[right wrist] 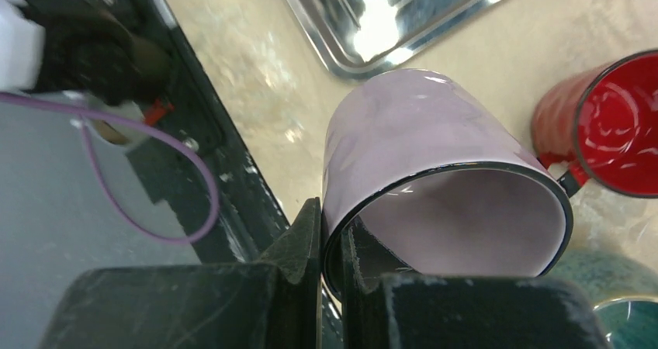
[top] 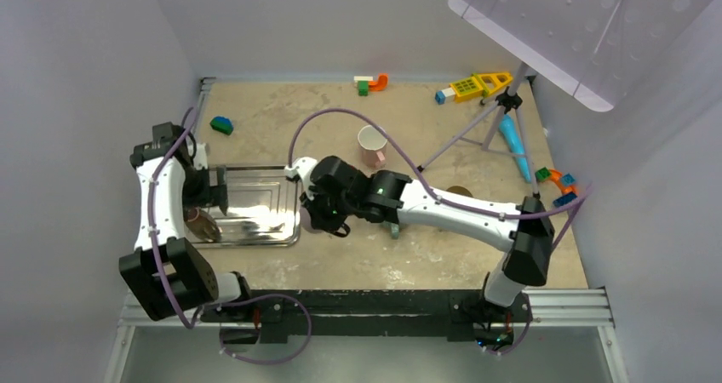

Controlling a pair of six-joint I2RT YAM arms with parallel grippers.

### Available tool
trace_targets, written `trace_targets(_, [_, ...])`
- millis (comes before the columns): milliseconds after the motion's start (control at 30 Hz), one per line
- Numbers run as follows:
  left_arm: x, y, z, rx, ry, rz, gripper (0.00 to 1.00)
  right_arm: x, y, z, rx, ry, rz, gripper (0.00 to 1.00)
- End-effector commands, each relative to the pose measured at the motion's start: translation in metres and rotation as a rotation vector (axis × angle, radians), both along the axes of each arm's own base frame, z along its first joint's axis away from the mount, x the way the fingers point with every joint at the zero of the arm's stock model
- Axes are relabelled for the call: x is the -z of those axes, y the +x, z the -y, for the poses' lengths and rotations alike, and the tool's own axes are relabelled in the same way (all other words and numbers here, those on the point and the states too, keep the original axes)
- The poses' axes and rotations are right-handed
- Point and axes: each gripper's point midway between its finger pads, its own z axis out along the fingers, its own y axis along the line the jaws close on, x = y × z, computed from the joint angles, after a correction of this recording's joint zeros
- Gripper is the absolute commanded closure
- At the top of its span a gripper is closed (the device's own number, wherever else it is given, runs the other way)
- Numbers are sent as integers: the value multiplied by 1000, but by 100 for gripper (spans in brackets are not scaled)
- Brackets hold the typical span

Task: Turn the mug right side up

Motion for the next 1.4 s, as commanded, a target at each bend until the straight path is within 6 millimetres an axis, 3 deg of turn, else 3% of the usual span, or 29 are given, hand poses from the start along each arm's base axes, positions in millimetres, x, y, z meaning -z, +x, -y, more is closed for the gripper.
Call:
trace_targets(0, [20, -16, -40, 60, 198, -39, 0, 33, 6, 7, 31, -135, 77, 100])
trace_targets(133, [30, -17, -56, -1, 167, -86, 0, 60, -2, 1, 9, -190, 59, 100])
trace_targets(267, [28, 1, -81, -62, 232, -46, 0, 88, -2, 2, 27, -222, 48, 100])
trace_targets(467, [39, 31, -83, -139, 157, -44, 0, 126, 2, 3, 50, -292, 35, 100])
trace_targets(667, [58, 36, -78, -136, 105, -75, 0, 146, 13, 9, 103, -407, 49, 100])
trace_targets(700, [59, 36, -76, -123, 93, -74, 0, 146, 14, 10, 106, -423, 53, 98])
trace_targets(833, [60, 29, -66, -78, 42, -106, 1, 134, 18, 10, 122, -430, 68, 62])
trace_targets(900, [61, 23, -62, -47, 27, -130, 1, 123, 19, 9, 125, -411, 73, 53])
trace_targets(1133, [77, 8, -72, 5, 84, -203, 2, 92, 21, 7, 135, -365, 92, 47])
trace_targets(1367, [89, 17, -81, -4, 105, -209, 12, 90, 24, 11, 147, -379, 107, 47])
